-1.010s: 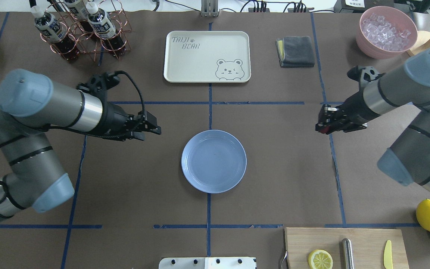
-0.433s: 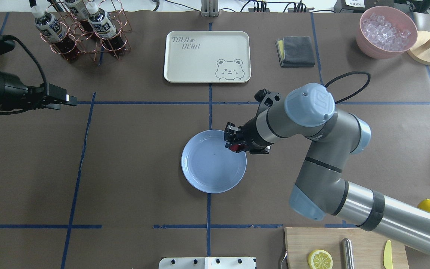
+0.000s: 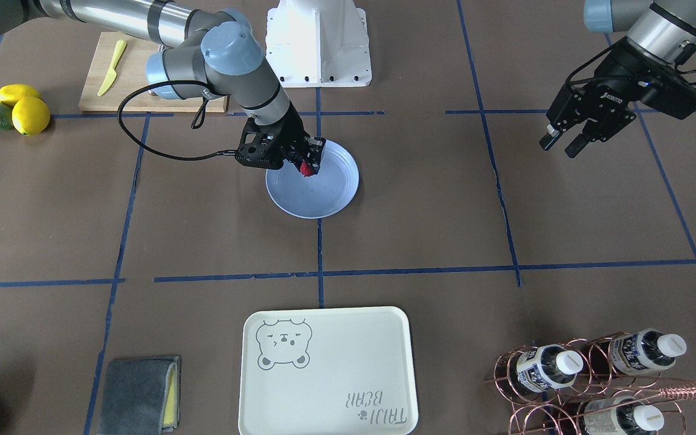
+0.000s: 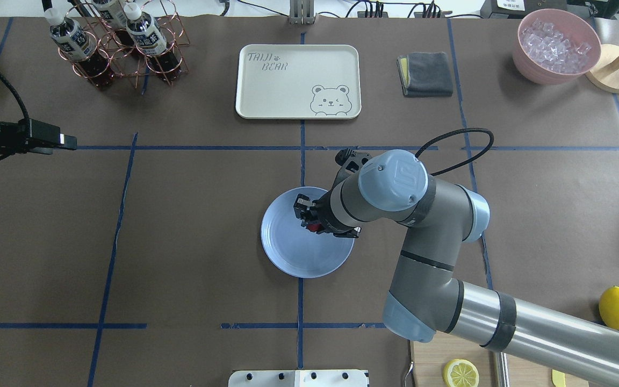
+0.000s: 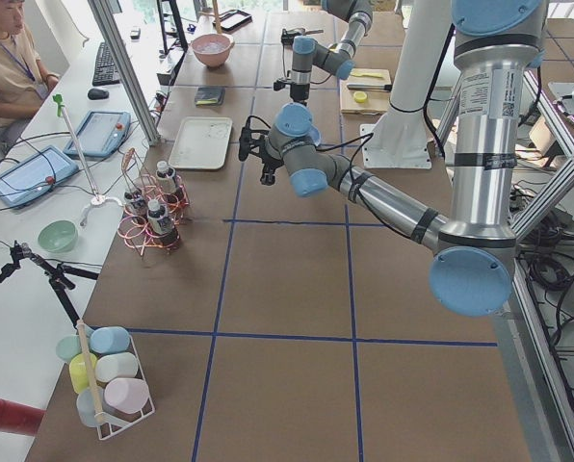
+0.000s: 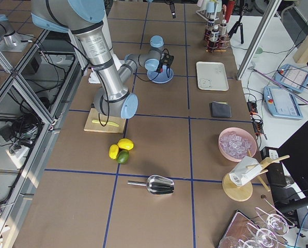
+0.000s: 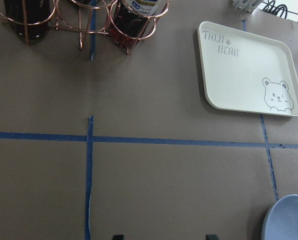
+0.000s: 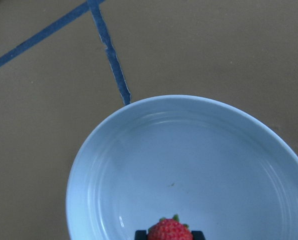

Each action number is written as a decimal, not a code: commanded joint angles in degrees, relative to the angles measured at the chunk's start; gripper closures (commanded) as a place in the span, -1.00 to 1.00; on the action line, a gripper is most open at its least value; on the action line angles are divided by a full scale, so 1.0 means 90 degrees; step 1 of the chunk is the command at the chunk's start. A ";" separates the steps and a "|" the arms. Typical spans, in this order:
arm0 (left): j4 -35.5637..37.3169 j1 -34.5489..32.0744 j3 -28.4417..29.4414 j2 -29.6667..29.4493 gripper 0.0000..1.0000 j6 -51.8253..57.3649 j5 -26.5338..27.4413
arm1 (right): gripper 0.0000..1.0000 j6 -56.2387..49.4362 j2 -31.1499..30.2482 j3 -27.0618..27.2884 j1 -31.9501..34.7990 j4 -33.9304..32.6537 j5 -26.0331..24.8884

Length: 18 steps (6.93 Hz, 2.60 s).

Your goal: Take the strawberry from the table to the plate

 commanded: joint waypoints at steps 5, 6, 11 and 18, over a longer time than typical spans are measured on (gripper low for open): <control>0.0011 0.0032 0.0026 0.0020 -0.32 -0.0001 0.0049 | 1.00 -0.0005 0.0101 -0.0389 -0.0293 -0.0108 -0.0487; 0.0011 0.0032 0.0026 0.0020 -0.32 -0.0001 0.0049 | -0.26 -0.0005 0.0159 -0.0409 -0.0293 -0.0127 -0.0487; 0.0001 -0.0036 0.0075 0.0456 -0.34 0.0957 0.0050 | -1.00 -0.0073 -0.0257 0.1029 0.0513 -0.0972 0.0522; 0.3727 -0.3516 0.1217 0.0376 -0.32 0.8225 -0.0478 | -1.00 -0.7912 -0.5013 0.2279 0.5511 -0.1055 0.3613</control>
